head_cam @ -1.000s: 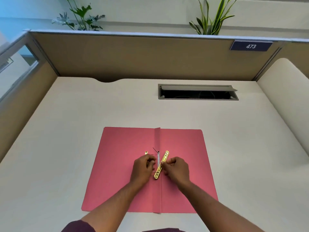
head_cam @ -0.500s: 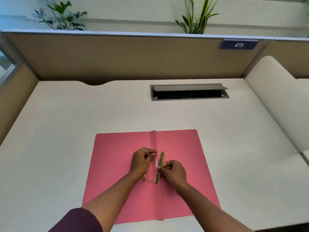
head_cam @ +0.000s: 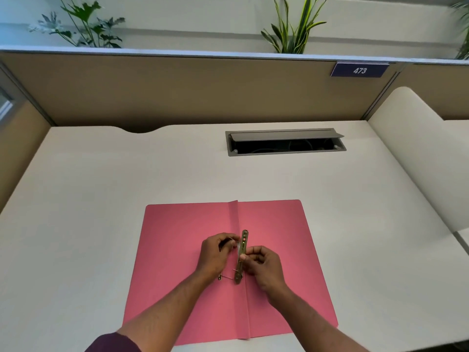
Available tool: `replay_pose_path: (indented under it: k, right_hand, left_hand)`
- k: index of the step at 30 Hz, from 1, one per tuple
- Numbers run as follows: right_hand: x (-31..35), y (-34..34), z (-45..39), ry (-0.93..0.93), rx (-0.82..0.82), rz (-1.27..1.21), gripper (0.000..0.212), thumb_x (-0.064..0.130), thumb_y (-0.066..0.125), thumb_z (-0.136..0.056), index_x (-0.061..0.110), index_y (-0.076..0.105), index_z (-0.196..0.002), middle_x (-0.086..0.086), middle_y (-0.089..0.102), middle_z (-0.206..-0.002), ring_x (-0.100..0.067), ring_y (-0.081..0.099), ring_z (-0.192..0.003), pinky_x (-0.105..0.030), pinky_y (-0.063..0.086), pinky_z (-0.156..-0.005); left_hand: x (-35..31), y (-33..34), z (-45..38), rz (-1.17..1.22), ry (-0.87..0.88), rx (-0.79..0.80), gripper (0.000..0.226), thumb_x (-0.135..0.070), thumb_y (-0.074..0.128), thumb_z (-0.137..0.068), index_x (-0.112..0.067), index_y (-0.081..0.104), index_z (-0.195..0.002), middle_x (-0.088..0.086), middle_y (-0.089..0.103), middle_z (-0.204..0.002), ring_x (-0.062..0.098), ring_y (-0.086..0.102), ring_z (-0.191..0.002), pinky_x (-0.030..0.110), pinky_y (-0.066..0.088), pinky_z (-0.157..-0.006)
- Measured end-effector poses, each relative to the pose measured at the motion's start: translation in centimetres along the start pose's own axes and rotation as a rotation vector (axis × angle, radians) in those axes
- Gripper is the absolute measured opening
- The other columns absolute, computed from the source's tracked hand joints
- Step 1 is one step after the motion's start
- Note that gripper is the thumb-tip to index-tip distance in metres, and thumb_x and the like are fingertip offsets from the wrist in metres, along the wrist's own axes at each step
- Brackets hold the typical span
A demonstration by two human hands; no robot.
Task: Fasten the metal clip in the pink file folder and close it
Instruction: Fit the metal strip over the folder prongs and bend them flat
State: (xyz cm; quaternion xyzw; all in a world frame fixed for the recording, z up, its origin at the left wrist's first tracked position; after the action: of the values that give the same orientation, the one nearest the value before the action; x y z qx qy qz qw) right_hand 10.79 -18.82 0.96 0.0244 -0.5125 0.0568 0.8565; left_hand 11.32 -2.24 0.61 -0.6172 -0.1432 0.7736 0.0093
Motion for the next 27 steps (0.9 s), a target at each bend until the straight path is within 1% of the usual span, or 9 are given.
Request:
replay_pose_path:
  k: [3, 5, 9, 12, 16, 19, 22, 25, 27]
  right_hand:
    - [0.1, 0.3, 0.1, -0.013, 0.046, -0.042, 0.013, 0.000, 0.080, -0.086, 0.006, 0.073, -0.096, -0.002, 0.076, -0.074, -0.014, 0.069, -0.067, -0.022, 0.057, -0.060]
    - [0.2, 0.4, 0.1, -0.027, 0.060, -0.052, 0.013, 0.001, 0.079, -0.087, 0.007, 0.073, -0.097, -0.002, 0.077, -0.075, -0.014, 0.071, -0.070, -0.023, 0.058, -0.062]
    - [0.5, 0.6, 0.2, -0.042, 0.087, -0.066, 0.013, 0.003, 0.078, -0.089, 0.006, 0.073, -0.100, -0.003, 0.080, -0.081, -0.015, 0.074, -0.075, -0.026, 0.060, -0.066]
    - [0.5, 0.5, 0.1, -0.032, 0.088, -0.060, 0.013, 0.004, 0.079, -0.089, 0.007, 0.075, -0.101, -0.005, 0.081, -0.083, -0.016, 0.075, -0.076, -0.026, 0.060, -0.066]
    - [0.4, 0.4, 0.0, -0.012, 0.071, -0.044, 0.010, 0.007, 0.080, -0.088, 0.011, 0.076, -0.096, -0.006, 0.080, -0.081, -0.016, 0.074, -0.072, -0.024, 0.059, -0.063]
    - [0.3, 0.3, -0.1, 0.001, 0.059, -0.024, 0.008, 0.006, 0.081, -0.088, 0.011, 0.076, -0.093, -0.005, 0.079, -0.076, -0.014, 0.073, -0.067, -0.022, 0.057, -0.059]
    - [0.1, 0.1, -0.2, 0.020, 0.035, 0.017, 0.009, 0.006, 0.082, -0.086, 0.007, 0.075, -0.092, -0.007, 0.076, -0.072, -0.015, 0.068, -0.062, -0.024, 0.055, -0.056]
    - [0.1, -0.1, -0.3, 0.016, 0.021, 0.088, 0.010, 0.006, 0.082, -0.086, 0.005, 0.074, -0.092, -0.012, 0.074, -0.073, -0.019, 0.066, -0.063, -0.027, 0.055, -0.057]
    - [0.1, -0.1, -0.5, 0.008, 0.014, 0.144, 0.010, 0.005, 0.082, -0.085, 0.004, 0.074, -0.092, -0.011, 0.073, -0.073, -0.019, 0.065, -0.062, -0.029, 0.055, -0.058]
  left_hand:
    - [-0.2, 0.2, 0.1, -0.035, 0.014, -0.053, 0.023, -0.002, 0.067, -0.089, -0.020, 0.078, -0.097, -0.014, 0.076, -0.085, 0.000, 0.071, -0.081, 0.017, 0.055, -0.077]
    - [-0.4, 0.4, 0.1, -0.085, 0.049, -0.040, 0.023, -0.003, 0.066, -0.088, -0.020, 0.078, -0.099, -0.015, 0.075, -0.086, -0.002, 0.070, -0.082, 0.015, 0.055, -0.076]
    - [-0.9, 0.4, 0.1, -0.159, 0.107, 0.015, 0.033, 0.003, 0.058, -0.087, -0.021, 0.078, -0.097, -0.009, 0.075, -0.090, 0.000, 0.069, -0.083, 0.017, 0.056, -0.074]
    - [-1.0, 0.4, 0.0, -0.213, 0.143, 0.042, 0.033, 0.003, 0.057, -0.086, -0.020, 0.078, -0.096, -0.007, 0.074, -0.091, 0.001, 0.068, -0.082, 0.018, 0.055, -0.072]
    - [-1.0, 0.4, 0.0, -0.215, 0.135, 0.027, 0.032, 0.003, 0.058, -0.087, -0.019, 0.079, -0.097, -0.006, 0.075, -0.089, 0.004, 0.069, -0.078, 0.026, 0.058, -0.070]
    - [-1.1, 0.5, 0.1, -0.238, 0.134, 0.022, 0.029, 0.002, 0.060, -0.087, -0.018, 0.079, -0.097, -0.005, 0.074, -0.088, 0.004, 0.068, -0.078, 0.026, 0.058, -0.071]
    - [-1.1, 0.4, 0.1, -0.262, 0.127, 0.005, 0.024, -0.001, 0.064, -0.087, -0.017, 0.079, -0.096, -0.004, 0.075, -0.086, 0.004, 0.067, -0.077, 0.026, 0.057, -0.073]
    - [-1.1, 0.3, 0.2, -0.279, 0.147, -0.005, 0.024, -0.001, 0.065, -0.088, -0.016, 0.078, -0.101, -0.004, 0.075, -0.089, 0.003, 0.067, -0.081, 0.026, 0.056, -0.076]
    - [-1.0, 0.1, 0.3, -0.265, 0.140, -0.047, 0.025, -0.002, 0.065, -0.088, -0.016, 0.076, -0.107, -0.005, 0.073, -0.095, 0.002, 0.067, -0.087, 0.025, 0.057, -0.081]
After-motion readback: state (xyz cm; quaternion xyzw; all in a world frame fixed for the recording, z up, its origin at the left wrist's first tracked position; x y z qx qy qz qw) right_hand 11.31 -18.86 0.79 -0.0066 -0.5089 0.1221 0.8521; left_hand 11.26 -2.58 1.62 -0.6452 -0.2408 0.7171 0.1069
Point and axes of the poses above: each hand's wrist, its own z-axis away from the middle knuckle, its own y-axis out of the palm, x = y × z, the point moved 2 cm from there along -z, towards the middle knuckle
